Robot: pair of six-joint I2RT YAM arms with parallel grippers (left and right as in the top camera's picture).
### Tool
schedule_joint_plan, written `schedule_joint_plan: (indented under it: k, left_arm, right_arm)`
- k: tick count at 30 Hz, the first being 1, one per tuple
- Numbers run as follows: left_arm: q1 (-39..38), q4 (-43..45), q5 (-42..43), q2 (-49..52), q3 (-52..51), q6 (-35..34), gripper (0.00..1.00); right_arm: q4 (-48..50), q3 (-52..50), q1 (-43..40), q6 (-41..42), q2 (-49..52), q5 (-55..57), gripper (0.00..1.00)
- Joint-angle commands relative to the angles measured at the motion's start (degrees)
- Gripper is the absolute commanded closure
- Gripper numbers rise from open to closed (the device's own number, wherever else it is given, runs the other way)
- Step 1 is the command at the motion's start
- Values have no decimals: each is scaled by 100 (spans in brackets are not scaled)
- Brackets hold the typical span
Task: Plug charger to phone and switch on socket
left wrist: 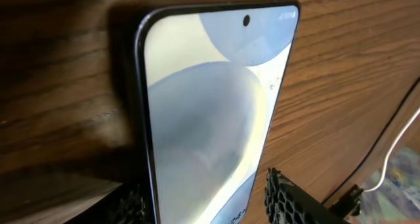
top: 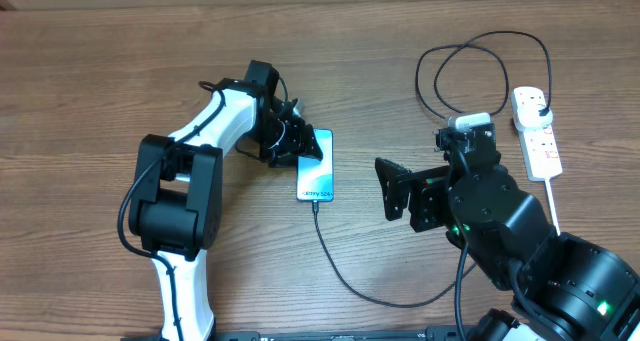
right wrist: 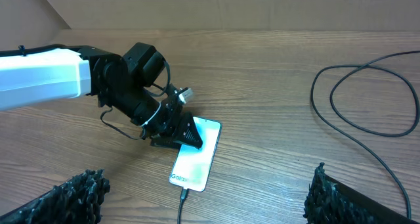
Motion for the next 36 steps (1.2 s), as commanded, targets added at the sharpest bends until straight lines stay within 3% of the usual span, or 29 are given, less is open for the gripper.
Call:
schedule_joint_plan:
  k: [1,11,13,14,17,18,19,22,24,28,31,33,36]
  left_arm:
    - [37,-15,-1569,507,-293,-103,39]
    - [37,9,-1639,507,-293,-98,39]
    - [37,13,-1644,507,-293,-98,28]
    - [37,24,-1644,507,-293,-98,1]
    - [70,-46,-1639,501,-225,-101,0]
    - [85,-155,-1641,498,-142,-98,0]
    - [105,-328,-1641,470,-24,-63,0]
    - [114,-802,-1749,203,273,55,0]
    - [101,-999,-1987,-208,378,48,0]
    - [22,-1137,-2184,-1410,378,20,0]
    - [-103,-1224,-2422,-2374,363,-2,0]
    - [-297,-1316,-2887,-3204,299,-125,0]
    - [-549,-1373,-3480,-4068,66,-319,1]
  right_arm:
    - [33,50,-15,28,-31,-2,0]
    - [28,50,-15,28,-31,-13,0]
    - [26,50,-15,26,-31,-127,0]
    - [24,46,-15,26,-26,-144,0]
    - [7,39,-15,-44,68,-98,0]
    - [-20,39,-15,-37,149,68,3]
    - [-79,39,-15,-20,260,269,27]
    - [-372,39,-68,678,640,765,74]
    - [-645,39,-269,1224,914,787,92]
    - [-1128,39,-962,1982,1241,732,96]
    - [-1215,39,-1777,1952,1276,422,96]
    - [-1193,39,-2791,1891,1279,-46,96]
    - [-957,42,-3869,1340,1368,-581,96]
